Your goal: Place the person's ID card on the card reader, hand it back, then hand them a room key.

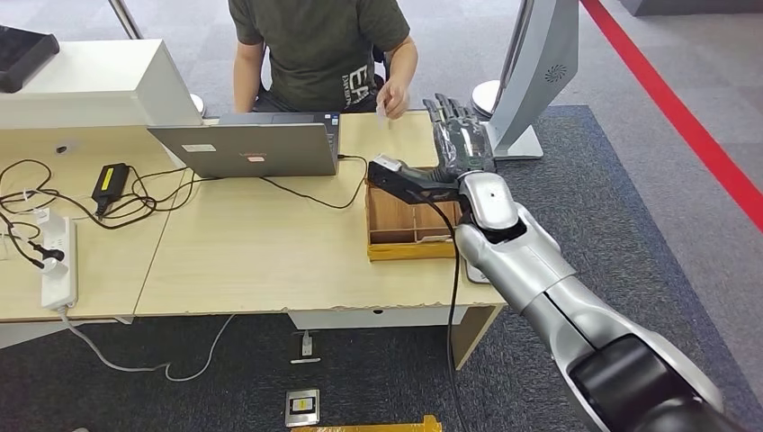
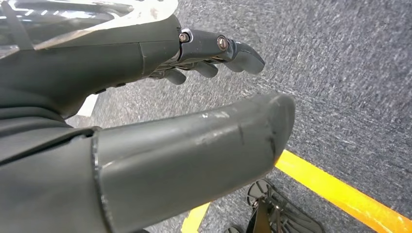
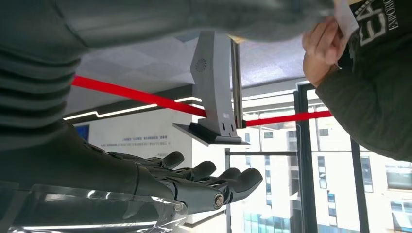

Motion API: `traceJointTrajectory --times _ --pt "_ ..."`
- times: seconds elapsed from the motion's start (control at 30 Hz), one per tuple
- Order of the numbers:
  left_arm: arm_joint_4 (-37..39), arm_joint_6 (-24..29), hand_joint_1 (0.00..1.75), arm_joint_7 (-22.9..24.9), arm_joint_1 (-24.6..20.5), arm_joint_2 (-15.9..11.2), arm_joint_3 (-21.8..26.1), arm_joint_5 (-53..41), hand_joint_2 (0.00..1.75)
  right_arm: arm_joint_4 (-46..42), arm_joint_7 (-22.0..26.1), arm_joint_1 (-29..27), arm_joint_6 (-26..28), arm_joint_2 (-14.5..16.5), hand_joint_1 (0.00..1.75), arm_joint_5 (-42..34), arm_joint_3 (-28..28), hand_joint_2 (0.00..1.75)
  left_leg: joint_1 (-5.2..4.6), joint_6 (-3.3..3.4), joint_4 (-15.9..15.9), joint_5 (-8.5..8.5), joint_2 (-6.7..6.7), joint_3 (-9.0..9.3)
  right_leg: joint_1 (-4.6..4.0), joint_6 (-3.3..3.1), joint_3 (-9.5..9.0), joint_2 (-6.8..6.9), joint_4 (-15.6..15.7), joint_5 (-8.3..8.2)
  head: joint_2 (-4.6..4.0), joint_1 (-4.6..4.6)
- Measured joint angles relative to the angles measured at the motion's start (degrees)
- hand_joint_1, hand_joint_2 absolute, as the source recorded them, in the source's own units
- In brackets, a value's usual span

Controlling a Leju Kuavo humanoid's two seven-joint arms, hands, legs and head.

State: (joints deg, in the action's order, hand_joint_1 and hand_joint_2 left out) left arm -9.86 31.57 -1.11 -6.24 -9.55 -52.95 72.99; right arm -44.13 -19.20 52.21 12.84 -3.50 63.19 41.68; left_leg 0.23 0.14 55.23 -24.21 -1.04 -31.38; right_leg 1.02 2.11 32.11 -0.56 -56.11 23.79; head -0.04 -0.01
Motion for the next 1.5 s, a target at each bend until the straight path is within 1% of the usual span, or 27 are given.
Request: traceJointTrajectory --times 0.1,0.2,0.3,0.4,0.47,0.53,0.6,0.7,0.77,0.83,0.9,1.03,1.17,1.23,1.37,1.5 --pt "0.0 0.1 0.00 0.2 0.1 0.1 0.5 0.3 0.00 -5.3 0.1 -2.9 -3.0 -1.5 0.00 0.4 -0.8 0.00 0.00 0.00 0.0 0.00 0.00 0.01 0.00 0.00 0.00 0.00 0.0 0.00 0.00 -0.01" --pt "0.0 -0.1 0.00 0.8 0.3 0.2 0.8 0.1 0.00 -13.7 -0.7 -7.4 -9.1 -4.5 0.00 -1.3 -2.4 0.00 0.00 0.01 0.0 -0.01 -0.02 0.01 0.00 0.00 0.00 0.00 0.1 0.01 0.00 0.00" --pt "0.0 -0.9 0.00 1.0 0.5 0.1 0.9 -0.7 0.00 -24.2 -3.1 -12.6 -15.3 -9.1 0.00 -5.2 -4.5 0.00 -0.01 0.03 0.0 -0.03 -0.02 0.00 0.01 0.01 0.00 0.01 0.1 0.01 0.00 -0.01" --pt "0.0 -1.7 0.00 0.3 0.6 -0.1 0.8 -1.2 0.00 -34.5 -6.9 -17.5 -18.6 -15.0 0.00 -10.1 -6.4 0.00 -0.02 0.05 0.0 -0.04 -0.03 -0.01 0.02 0.01 0.00 0.00 0.1 0.00 0.00 0.03" --pt "0.0 -2.1 0.00 -0.7 0.7 -0.4 0.8 -1.6 0.00 -41.2 -9.8 -20.5 -18.8 -19.3 0.00 -13.3 -7.5 0.00 -0.03 0.07 0.0 -0.06 -0.01 -0.01 0.03 0.02 0.00 -0.01 0.1 0.00 0.00 0.07" --pt "0.0 -2.3 0.00 -1.8 0.7 -0.6 0.8 -1.9 0.00 -47.6 -12.2 -23.4 -17.8 -23.3 0.00 -15.8 -8.4 0.00 -0.04 0.07 0.0 -0.08 0.01 0.00 0.04 0.02 0.01 -0.04 0.1 0.00 0.00 0.06" --pt "0.0 -2.2 0.00 -2.9 0.7 -0.7 0.8 -2.0 0.00 -53.6 -13.8 -26.1 -16.3 -26.8 0.00 -16.2 -8.9 0.00 -0.03 0.06 0.0 -0.10 0.02 0.01 0.03 0.01 0.01 -0.06 0.1 0.00 0.00 0.05" --pt "0.0 -2.1 0.00 -4.3 0.6 -0.7 0.8 -2.0 0.00 -60.6 -15.4 -29.6 -14.9 -30.2 0.00 -13.1 -8.6 0.00 0.00 0.04 0.0 -0.11 0.03 0.01 0.00 -0.01 -0.01 -0.06 0.1 0.02 0.00 0.05" --pt "0.0 -2.0 0.00 -5.1 0.5 -0.7 0.8 -2.0 0.00 -63.6 -16.2 -31.7 -14.3 -31.3 0.00 -11.0 -8.1 0.00 0.03 0.03 0.0 -0.11 0.03 0.00 -0.03 -0.02 -0.01 -0.07 0.1 0.02 0.00 0.05" --pt "0.0 -1.9 0.00 -5.8 0.4 -0.6 0.8 -2.0 0.00 -65.6 -17.1 -33.7 -12.3 -31.4 0.00 -8.3 -7.5 0.00 0.06 0.02 0.0 -0.10 0.02 0.00 -0.06 -0.03 -0.02 -0.06 0.1 0.03 0.00 0.06" --pt "0.0 -1.9 0.00 -6.2 0.4 -0.5 0.8 -2.1 0.00 -66.7 -17.8 -35.7 -9.0 -31.2 0.00 -5.3 -6.9 0.00 0.08 0.00 0.0 -0.09 0.01 -0.01 -0.07 -0.04 -0.04 -0.05 0.1 0.03 0.00 0.06" --pt "0.0 -1.6 0.00 -5.3 0.2 -0.4 0.8 -2.3 0.00 -66.5 -17.9 -39.0 -3.2 -29.3 0.00 -3.1 -5.3 0.00 0.09 0.00 0.0 -0.09 0.00 -0.02 -0.08 -0.06 -0.05 -0.05 0.1 0.04 0.00 0.05" --pt "0.0 -0.4 0.00 -4.0 0.1 -0.1 0.8 -2.0 0.00 -62.7 -17.7 -40.6 3.4 -25.5 0.00 -2.0 -3.7 1.75 0.09 0.00 0.0 -0.09 0.01 -0.02 -0.08 -0.08 -0.04 -0.05 0.1 0.06 0.00 0.07" --pt "0.0 0.0 0.00 -4.0 0.0 0.1 0.9 -1.8 0.00 -60.1 -17.8 -40.9 5.9 -23.5 0.00 0.6 -3.1 1.75 0.09 -0.01 0.0 -0.08 0.01 -0.02 -0.08 -0.08 -0.04 -0.05 0.1 0.06 0.00 0.09" --pt "0.0 0.4 0.00 -4.4 0.0 0.4 0.9 -1.6 0.00 -53.8 -19.4 -40.9 9.0 -19.3 0.00 10.1 -2.8 1.75 0.10 -0.02 0.0 -0.08 0.01 -0.02 -0.09 -0.09 -0.04 -0.05 0.1 0.06 0.00 0.08" --pt "0.0 0.0 0.00 -4.8 0.0 0.5 0.9 -2.0 0.00 -47.8 -18.8 -40.9 10.4 -15.3 0.00 13.7 -3.9 1.75 0.10 -0.02 0.0 -0.07 0.01 -0.03 -0.09 -0.09 -0.04 -0.05 0.1 0.07 0.00 0.08"
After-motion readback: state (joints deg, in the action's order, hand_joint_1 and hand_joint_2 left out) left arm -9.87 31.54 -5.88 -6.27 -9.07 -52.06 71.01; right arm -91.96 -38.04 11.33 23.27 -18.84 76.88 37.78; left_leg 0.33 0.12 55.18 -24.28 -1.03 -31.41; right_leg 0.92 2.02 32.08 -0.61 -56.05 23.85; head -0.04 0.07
